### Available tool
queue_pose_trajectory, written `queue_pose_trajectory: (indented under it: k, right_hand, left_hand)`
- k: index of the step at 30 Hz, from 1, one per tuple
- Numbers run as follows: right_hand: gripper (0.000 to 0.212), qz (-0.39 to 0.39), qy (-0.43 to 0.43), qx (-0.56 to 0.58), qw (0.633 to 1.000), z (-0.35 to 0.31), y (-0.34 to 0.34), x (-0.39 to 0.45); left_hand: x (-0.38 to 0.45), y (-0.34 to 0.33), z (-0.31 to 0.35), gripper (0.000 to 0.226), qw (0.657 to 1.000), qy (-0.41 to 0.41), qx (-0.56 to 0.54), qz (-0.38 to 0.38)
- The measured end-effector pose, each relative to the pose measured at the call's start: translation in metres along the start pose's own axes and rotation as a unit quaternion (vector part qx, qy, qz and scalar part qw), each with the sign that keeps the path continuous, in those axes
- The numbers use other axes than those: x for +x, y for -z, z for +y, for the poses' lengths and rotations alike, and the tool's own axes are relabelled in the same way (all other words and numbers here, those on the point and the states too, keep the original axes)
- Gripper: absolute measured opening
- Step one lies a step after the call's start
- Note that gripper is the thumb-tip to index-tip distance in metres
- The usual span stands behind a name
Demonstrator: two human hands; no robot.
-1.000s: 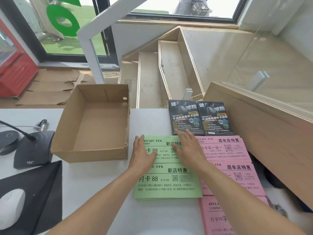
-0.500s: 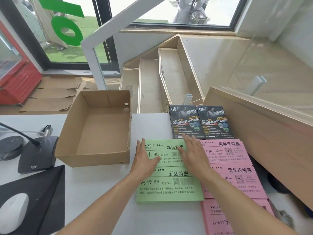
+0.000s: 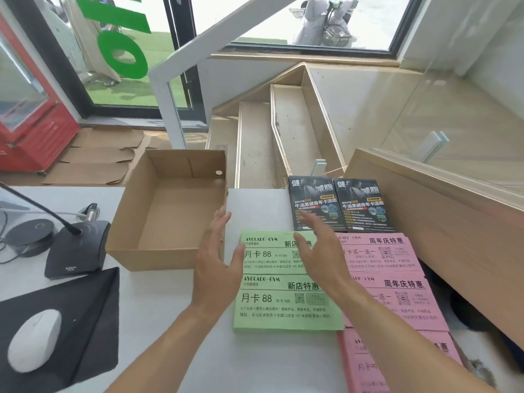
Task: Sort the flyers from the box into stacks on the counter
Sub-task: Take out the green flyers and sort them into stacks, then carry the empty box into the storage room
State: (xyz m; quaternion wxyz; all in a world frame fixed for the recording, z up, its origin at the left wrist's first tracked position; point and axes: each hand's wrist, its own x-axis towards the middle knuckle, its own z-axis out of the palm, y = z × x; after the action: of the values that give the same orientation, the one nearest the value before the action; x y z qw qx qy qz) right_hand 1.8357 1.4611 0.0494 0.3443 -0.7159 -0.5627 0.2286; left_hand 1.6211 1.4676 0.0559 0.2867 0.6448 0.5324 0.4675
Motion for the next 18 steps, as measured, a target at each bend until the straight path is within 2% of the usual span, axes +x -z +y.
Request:
queue_pose_trajectory:
  k: [3, 6, 9, 12, 15, 18]
  right_hand:
    - [0.058, -0.068, 0.060, 0.025, 0.996, -0.055, -0.043, -0.001]
    - [0.075, -0.127, 0.010, 0.053, 0.990, -0.100, -0.078, 0.007]
    - [0.091, -0.169, -0.035, -0.003, 0.985, -0.114, -0.104, 0.015]
    - [0.093, -0.176, -0.065, -0.025, 0.982, -0.108, -0.121, 0.016]
    - [0.092, -0.152, -0.085, -0.024, 0.984, -0.102, -0.126, 0.012]
    - [0.085, -0.118, -0.065, 0.018, 0.991, -0.104, -0.113, -0.004]
  left_hand:
    - [0.013, 0.037, -0.020, 0.061, 0.993, 0.019, 0.085, 0.079]
    - [0.020, 0.072, -0.055, 0.068, 0.969, 0.106, 0.208, 0.078]
    - [0.013, 0.099, -0.070, 0.074, 0.968, 0.144, 0.189, 0.082]
    - [0.000, 0.115, -0.074, 0.075, 0.971, 0.156, 0.160, 0.082]
    - [-0.011, 0.129, -0.075, 0.080, 0.971, 0.187, 0.126, 0.084]
    - [-0.018, 0.146, -0.063, 0.080, 0.972, 0.197, 0.072, 0.102]
